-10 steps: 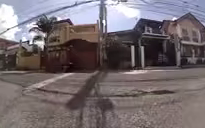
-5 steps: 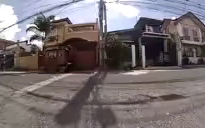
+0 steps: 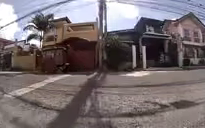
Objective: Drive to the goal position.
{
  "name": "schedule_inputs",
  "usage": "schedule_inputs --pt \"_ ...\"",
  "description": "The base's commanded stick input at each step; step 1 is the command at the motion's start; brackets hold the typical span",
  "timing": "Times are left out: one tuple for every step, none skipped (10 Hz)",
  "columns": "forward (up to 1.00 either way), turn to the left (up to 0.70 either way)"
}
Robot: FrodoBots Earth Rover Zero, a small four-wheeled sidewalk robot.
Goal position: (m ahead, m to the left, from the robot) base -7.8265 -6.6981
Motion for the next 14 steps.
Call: schedule_inputs --pt "0.70 0.00" --pt "0.70 0.00" --pt "0.70 0.00" --pt "0.70 0.00" --pt "0.70 0.00" --pt "0.70 0.00" --pt "0.70 0.00" --pt "0.70 0.00" --pt "0.70 0.00" --pt "0.70 0.00" --pt "0.70 0.00" --pt "0.70 -0.07" --pt "0.70 -0.27" --pt "0.70 -0.27"
